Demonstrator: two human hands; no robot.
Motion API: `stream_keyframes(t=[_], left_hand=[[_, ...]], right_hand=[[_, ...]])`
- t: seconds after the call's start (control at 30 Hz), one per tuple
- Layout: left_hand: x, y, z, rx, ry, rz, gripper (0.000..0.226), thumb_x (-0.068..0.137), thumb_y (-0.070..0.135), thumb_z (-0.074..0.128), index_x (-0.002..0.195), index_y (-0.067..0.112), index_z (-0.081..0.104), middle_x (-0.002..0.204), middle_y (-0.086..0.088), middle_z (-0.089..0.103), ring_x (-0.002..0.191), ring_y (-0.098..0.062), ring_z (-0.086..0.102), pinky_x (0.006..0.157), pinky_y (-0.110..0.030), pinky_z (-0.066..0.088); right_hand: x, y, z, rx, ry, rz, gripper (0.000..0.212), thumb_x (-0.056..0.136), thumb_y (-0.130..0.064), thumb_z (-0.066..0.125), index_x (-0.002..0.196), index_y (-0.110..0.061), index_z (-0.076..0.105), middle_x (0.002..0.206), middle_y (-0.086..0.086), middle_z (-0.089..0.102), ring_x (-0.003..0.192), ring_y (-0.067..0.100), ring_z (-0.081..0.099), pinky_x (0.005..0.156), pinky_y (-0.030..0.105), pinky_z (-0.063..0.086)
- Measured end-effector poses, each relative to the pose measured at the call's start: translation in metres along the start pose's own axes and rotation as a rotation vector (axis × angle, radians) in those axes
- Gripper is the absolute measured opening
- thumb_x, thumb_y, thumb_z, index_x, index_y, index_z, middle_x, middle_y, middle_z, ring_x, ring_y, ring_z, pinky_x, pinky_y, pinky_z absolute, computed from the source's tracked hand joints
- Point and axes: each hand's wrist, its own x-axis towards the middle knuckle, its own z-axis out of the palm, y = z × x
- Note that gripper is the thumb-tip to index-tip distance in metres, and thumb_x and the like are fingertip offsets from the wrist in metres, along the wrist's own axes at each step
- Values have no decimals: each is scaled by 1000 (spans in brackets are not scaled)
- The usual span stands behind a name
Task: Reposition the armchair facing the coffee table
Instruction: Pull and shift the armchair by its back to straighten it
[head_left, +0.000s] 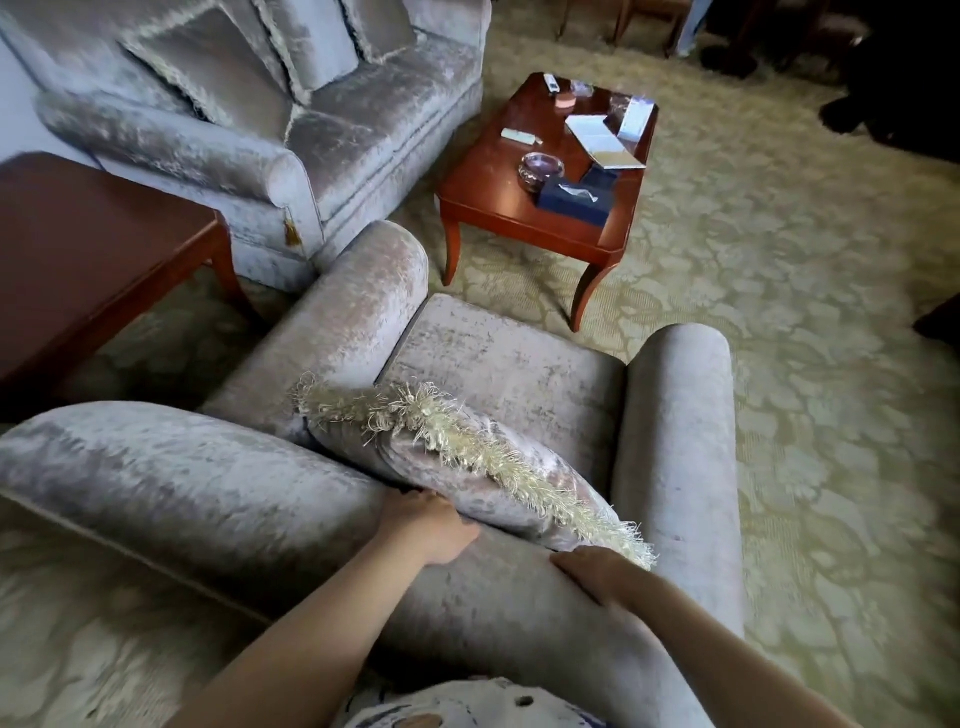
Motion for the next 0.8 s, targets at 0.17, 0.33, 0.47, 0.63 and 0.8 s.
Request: stream_keyframes(t=[0.17, 0.33, 0.47, 0.63, 0.8], left_hand=[[-10, 3, 11, -5, 51, 27, 73, 89, 60, 19, 139, 13, 43, 148, -14, 40, 131, -29, 40, 101, -43, 29], [-18, -2, 3, -41, 46, 67, 69, 89, 57, 27, 136, 11, 46, 145, -19, 43, 127, -34, 44, 103, -45, 33], [-20, -15, -4, -80, 5, 147, 71, 86, 62, 32, 134, 12, 49, 142, -16, 47, 120, -33, 51, 90, -39, 40], [-13, -87, -17, -91, -15, 218, 68, 87, 61, 30, 128, 11, 52, 137, -17, 50, 115, -33, 53, 82, -36, 42], [0, -222, -39, 57, 11, 161, 88, 80, 77, 19, 140, 15, 41, 148, -15, 38, 133, -32, 38, 108, -46, 30]], right_hand=[[-9, 13, 13, -55, 109, 26, 54, 96, -54, 33, 125, -18, 60, 136, 8, 56, 124, 25, 50, 105, 33, 36], [-18, -12, 14, -55, 177, 50, 56, 95, -56, 34, 121, -15, 61, 126, 10, 62, 115, 26, 55, 97, 31, 38], [-30, -72, 25, -97, 157, -79, 53, 98, -53, 31, 122, -14, 58, 126, 12, 58, 115, 28, 53, 97, 33, 39], [-29, -169, 48, 38, 191, -177, 45, 97, -45, 36, 120, -17, 61, 130, 11, 59, 116, 26, 54, 88, 28, 37], [-14, -283, 77, 1, 271, -254, 55, 98, -48, 34, 139, -14, 46, 145, 17, 46, 133, 31, 41, 106, 34, 32]])
